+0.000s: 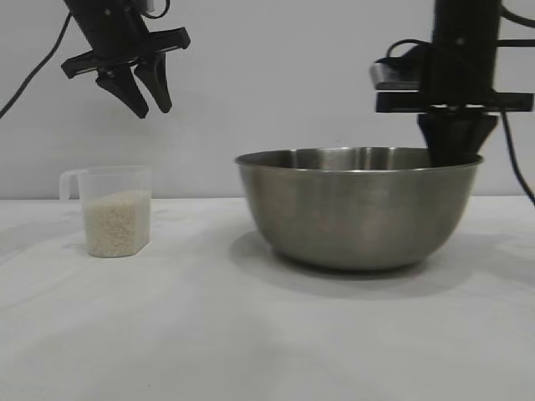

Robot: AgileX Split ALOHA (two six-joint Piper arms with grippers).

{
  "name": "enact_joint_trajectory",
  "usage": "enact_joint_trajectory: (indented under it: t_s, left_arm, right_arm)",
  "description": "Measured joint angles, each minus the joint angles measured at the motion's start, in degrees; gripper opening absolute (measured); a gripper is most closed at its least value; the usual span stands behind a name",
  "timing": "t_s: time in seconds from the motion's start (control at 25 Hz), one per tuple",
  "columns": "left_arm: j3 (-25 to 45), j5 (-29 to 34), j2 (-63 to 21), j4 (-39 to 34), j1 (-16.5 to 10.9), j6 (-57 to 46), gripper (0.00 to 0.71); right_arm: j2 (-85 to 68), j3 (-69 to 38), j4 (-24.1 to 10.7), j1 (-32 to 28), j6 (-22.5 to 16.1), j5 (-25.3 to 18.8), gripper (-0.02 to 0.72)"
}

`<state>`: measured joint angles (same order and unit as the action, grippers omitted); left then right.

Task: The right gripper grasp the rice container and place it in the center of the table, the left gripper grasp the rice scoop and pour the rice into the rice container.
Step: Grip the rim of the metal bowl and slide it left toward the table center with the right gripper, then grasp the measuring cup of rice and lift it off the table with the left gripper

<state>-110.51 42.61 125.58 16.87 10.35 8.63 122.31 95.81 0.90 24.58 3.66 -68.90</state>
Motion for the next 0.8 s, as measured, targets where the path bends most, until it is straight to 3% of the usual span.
enact_joint_trajectory:
  t_s: [0.12, 0.16, 0.28, 0.36, 0.44, 0.56, 0.68, 0.72, 0.8]
  left_arm:
    - [0.00, 0.23, 0.00, 0.00, 0.00, 0.00, 0.235]
    - [0.00, 0.23, 0.00, 0.00, 0.00, 0.00, 0.235]
    - [0.00, 0.32, 0.00, 0.00, 0.00, 0.00, 0.235]
    - [0.00, 0.32, 0.00, 0.00, 0.00, 0.00, 0.235]
    - [0.00, 0.32, 0.00, 0.00, 0.00, 0.00, 0.235]
    - [0.00, 0.32, 0.00, -0.14, 0.00, 0.00, 0.235]
    - [-0.13, 0.32, 0.00, -0.14, 0.00, 0.00, 0.235]
    - [-0.26, 0.32, 0.00, -0.14, 0.00, 0.00, 0.235]
    - [-0.41, 0.32, 0.00, -0.26, 0.00, 0.00, 0.235]
  right_arm:
    - [-0.85, -0.53, 0.00, 0.00, 0.14, 0.58, 0.048]
    - [-1.88, -0.78, 0.13, 0.00, 0.13, 1.34, 0.111]
    - [-7.08, -0.90, 1.45, 0.13, 0.13, 3.12, 0.200]
    - [-12.37, -3.01, 2.67, 0.68, 0.13, 5.71, 0.201]
    - [-18.37, -8.58, 3.62, 1.87, 0.13, 10.99, 0.201]
    - [-29.77, -24.11, 2.90, 5.91, 0.24, 25.78, 0.228]
    - [-40.65, -41.94, -4.22, 9.47, 1.33, 40.12, 0.228]
    - [-43.38, -47.10, -6.08, 8.90, 0.86, 41.32, 0.228]
    - [-46.99, -51.70, -7.59, 5.56, -4.10, 39.16, 0.228]
